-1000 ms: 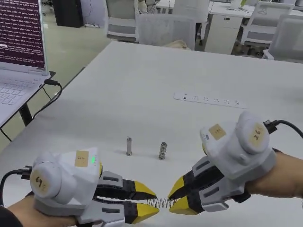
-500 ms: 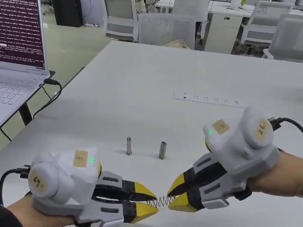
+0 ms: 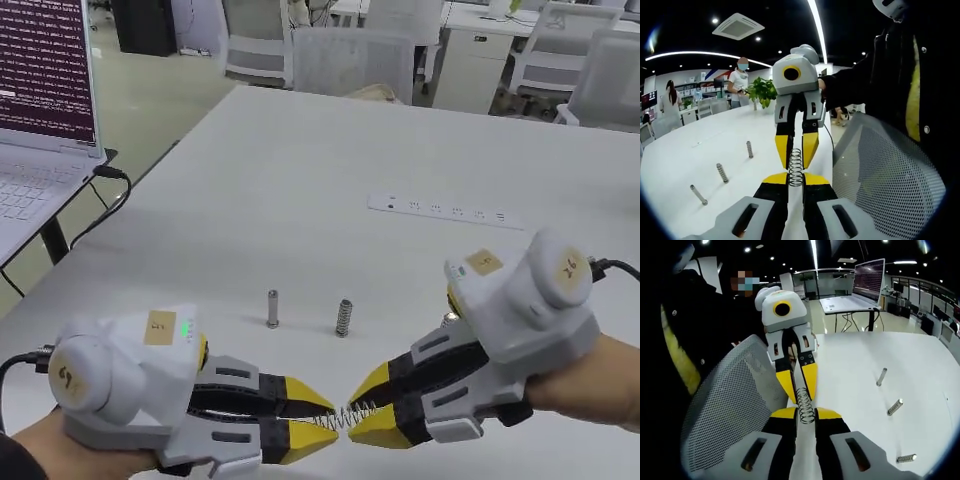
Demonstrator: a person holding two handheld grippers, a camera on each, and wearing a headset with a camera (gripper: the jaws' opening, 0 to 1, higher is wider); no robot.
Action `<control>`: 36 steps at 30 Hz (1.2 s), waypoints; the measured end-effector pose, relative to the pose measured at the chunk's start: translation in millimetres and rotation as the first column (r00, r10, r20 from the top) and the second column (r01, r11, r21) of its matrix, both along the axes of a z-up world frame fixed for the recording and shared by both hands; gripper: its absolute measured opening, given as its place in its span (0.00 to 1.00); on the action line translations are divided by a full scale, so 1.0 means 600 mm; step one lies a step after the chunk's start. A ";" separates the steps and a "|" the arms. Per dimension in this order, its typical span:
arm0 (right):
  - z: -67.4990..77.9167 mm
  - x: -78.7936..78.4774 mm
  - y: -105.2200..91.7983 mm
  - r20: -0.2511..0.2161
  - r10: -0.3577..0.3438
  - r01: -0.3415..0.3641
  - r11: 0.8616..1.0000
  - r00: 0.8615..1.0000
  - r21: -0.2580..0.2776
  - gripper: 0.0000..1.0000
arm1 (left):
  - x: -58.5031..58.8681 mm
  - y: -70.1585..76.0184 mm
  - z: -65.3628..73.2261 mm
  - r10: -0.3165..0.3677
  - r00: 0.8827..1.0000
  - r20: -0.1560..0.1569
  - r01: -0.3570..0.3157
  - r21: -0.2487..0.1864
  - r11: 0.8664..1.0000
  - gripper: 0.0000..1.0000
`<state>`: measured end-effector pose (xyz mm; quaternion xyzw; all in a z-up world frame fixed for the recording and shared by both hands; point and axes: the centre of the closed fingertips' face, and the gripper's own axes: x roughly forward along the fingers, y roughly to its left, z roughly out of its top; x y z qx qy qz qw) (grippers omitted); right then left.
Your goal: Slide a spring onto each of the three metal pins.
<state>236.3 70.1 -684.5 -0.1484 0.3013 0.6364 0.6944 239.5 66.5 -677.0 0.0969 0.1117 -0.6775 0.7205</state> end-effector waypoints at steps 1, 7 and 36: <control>0.000 0.000 0.000 0.000 -0.001 0.001 1.000 1.000 0.004 0.11 | -0.001 0.000 0.001 -0.001 1.000 0.001 0.001 -0.001 1.000 0.02; 0.005 0.000 0.001 -0.001 -0.005 0.005 1.000 1.000 -0.007 0.09 | 0.000 0.000 0.003 0.005 1.000 0.001 -0.005 -0.007 1.000 0.02; 0.032 0.005 0.045 0.093 0.148 -0.111 0.940 0.985 -0.322 0.08 | 0.007 -0.008 -0.008 0.006 1.000 0.006 -0.006 0.023 1.000 0.02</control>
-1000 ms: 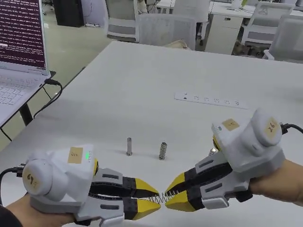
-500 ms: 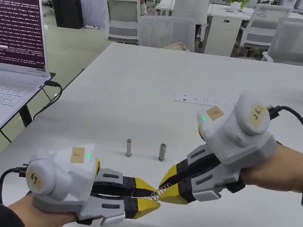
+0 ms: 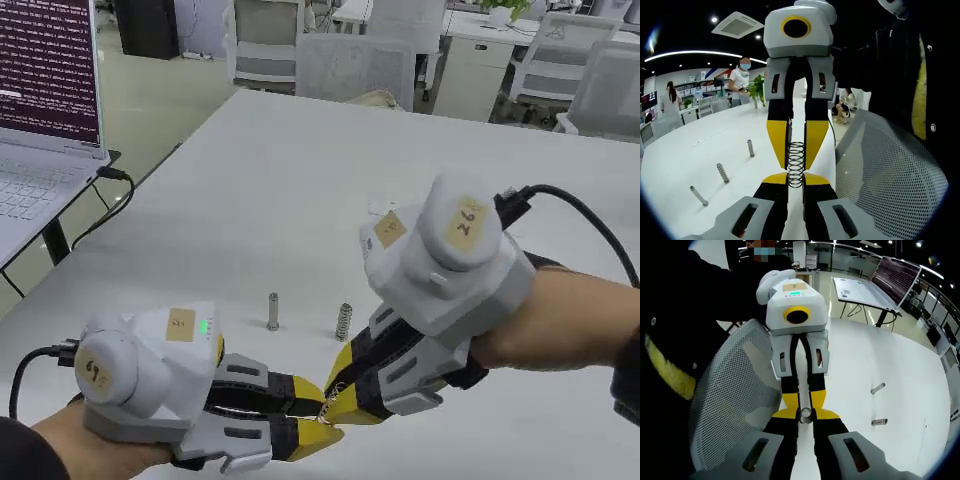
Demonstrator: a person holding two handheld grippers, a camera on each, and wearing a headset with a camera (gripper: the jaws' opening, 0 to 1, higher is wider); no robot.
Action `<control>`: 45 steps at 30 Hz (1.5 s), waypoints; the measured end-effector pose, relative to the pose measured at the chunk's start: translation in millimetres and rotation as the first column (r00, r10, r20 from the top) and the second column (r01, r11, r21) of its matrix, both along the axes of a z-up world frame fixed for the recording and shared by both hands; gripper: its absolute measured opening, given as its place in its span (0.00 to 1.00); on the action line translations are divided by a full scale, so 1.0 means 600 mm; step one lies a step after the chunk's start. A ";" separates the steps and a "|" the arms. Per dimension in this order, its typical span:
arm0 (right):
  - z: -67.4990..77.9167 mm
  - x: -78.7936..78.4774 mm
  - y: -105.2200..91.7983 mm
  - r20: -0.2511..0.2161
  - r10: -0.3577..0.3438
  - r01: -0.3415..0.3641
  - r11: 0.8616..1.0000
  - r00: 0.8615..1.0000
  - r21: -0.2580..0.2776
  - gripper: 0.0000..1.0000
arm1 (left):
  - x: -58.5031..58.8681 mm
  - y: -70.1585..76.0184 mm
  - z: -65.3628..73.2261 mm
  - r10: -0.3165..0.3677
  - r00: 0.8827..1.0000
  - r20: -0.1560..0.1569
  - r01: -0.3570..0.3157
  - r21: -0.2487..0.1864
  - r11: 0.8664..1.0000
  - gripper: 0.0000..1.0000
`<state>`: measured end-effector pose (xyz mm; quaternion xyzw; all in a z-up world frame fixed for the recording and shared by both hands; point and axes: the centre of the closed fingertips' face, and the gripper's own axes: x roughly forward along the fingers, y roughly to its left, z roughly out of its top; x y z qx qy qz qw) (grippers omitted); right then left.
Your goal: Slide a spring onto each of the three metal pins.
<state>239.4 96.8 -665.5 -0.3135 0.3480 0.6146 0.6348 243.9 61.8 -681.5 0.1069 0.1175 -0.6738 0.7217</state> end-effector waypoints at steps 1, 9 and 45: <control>0.000 0.000 0.001 0.000 0.001 -0.001 1.000 1.000 -0.002 0.08 | 0.001 -0.001 0.000 0.000 1.000 0.001 0.000 0.000 1.000 0.02; 0.002 0.001 0.003 -0.007 0.020 -0.020 1.000 1.000 -0.019 0.09 | 0.003 -0.001 0.003 -0.001 1.000 0.001 0.001 -0.013 1.000 0.02; -0.002 0.015 -0.006 0.019 0.065 -0.061 0.987 0.998 -0.146 0.08 | 0.017 0.006 -0.010 0.044 0.999 -0.001 -0.044 0.053 0.998 0.07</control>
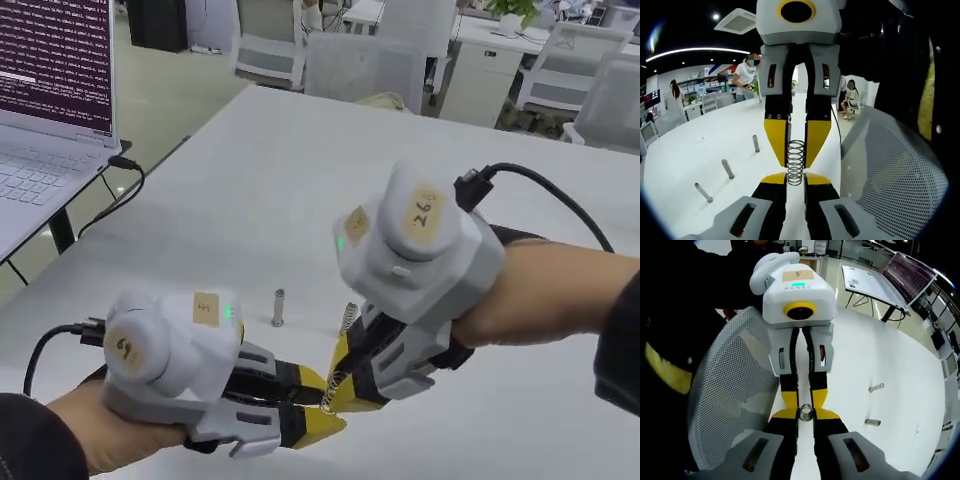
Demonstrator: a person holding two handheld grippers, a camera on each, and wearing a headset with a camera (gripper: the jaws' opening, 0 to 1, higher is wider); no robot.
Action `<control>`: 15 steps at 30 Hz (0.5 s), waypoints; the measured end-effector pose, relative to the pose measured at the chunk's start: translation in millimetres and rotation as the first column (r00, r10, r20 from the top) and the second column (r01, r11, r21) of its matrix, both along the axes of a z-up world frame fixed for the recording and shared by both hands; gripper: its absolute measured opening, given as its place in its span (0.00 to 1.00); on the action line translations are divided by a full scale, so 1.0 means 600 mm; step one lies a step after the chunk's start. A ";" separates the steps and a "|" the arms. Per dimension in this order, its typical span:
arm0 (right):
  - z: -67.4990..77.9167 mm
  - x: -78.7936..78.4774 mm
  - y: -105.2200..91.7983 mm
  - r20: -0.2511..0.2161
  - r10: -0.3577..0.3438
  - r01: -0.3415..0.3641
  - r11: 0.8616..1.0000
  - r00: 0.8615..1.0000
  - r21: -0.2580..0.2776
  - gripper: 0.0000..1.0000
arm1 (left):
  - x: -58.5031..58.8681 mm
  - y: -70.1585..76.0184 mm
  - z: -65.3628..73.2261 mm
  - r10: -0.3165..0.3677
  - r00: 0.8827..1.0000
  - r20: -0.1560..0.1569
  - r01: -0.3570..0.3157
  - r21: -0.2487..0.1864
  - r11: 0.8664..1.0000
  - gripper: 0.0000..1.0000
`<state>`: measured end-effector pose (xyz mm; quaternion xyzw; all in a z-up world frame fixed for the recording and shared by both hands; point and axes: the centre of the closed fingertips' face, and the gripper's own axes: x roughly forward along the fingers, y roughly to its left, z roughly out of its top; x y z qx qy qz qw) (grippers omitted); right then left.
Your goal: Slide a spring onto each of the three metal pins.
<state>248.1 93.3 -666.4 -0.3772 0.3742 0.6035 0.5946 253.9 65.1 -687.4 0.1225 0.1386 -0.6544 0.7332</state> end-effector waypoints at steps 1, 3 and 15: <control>0.004 0.001 -0.001 0.002 -0.001 0.001 1.000 1.000 0.000 0.08 | 0.000 0.001 -0.001 0.006 1.000 -0.003 -0.006 0.002 1.000 0.10; 0.013 0.005 -0.005 0.015 -0.005 0.005 1.000 1.000 -0.001 0.08 | 0.002 0.007 -0.001 0.023 1.000 -0.010 -0.023 -0.004 1.000 0.14; 0.039 0.015 -0.041 0.040 -0.041 0.042 0.999 0.998 -0.025 0.08 | -0.001 0.024 -0.007 0.046 0.998 -0.054 -0.047 -0.026 0.999 0.13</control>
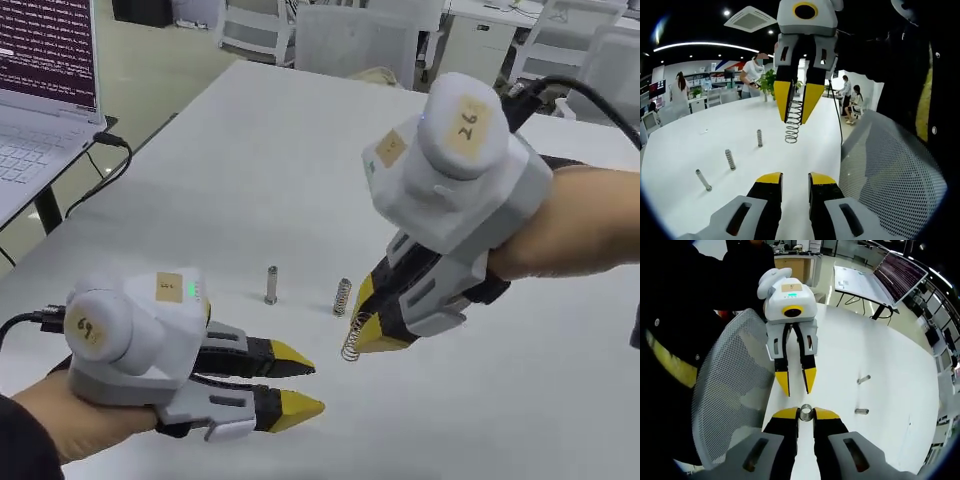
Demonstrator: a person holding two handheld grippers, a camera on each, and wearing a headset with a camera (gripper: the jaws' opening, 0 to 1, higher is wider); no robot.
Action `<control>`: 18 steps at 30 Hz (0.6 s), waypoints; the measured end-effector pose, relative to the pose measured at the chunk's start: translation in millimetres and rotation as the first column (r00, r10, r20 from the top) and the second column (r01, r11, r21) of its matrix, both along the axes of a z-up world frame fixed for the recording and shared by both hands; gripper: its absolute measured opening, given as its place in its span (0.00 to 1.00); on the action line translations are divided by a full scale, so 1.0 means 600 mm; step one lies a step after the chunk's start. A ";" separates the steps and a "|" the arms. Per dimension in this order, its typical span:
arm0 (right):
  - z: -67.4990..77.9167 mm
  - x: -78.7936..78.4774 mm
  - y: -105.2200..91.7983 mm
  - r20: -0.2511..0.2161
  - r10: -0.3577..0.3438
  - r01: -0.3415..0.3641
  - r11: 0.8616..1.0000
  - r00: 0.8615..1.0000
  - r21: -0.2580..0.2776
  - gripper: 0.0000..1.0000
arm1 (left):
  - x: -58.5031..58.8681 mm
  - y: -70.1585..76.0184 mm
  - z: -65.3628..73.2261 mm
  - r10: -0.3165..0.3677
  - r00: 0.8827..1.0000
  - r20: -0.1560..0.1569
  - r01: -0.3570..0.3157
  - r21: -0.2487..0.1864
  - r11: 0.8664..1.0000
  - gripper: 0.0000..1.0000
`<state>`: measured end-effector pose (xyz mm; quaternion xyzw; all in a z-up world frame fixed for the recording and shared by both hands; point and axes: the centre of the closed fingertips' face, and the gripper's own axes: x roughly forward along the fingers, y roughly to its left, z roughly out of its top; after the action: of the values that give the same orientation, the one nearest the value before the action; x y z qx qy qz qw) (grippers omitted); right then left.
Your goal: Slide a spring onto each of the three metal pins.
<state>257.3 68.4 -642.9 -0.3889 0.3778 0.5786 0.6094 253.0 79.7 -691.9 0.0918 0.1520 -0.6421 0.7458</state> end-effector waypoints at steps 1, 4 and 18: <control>0.001 -0.001 -0.002 0.001 -0.002 0.002 1.000 1.000 -0.002 0.08 | -0.001 0.000 0.000 -0.001 1.000 0.001 0.001 0.001 1.000 0.14; 0.007 -0.003 -0.008 0.006 -0.007 0.007 1.000 1.000 -0.009 0.08 | -0.004 -0.002 0.002 -0.005 1.000 0.000 0.005 -0.005 1.000 0.13; 0.051 -0.018 -0.015 0.050 -0.029 0.030 0.999 0.998 -0.024 0.08 | -0.028 0.006 0.020 -0.007 1.000 0.021 0.007 -0.011 1.000 0.13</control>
<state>246.3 59.5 -612.1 -0.4049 0.3754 0.5550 0.6222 236.2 83.2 -679.8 0.0948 0.1402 -0.6444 0.7457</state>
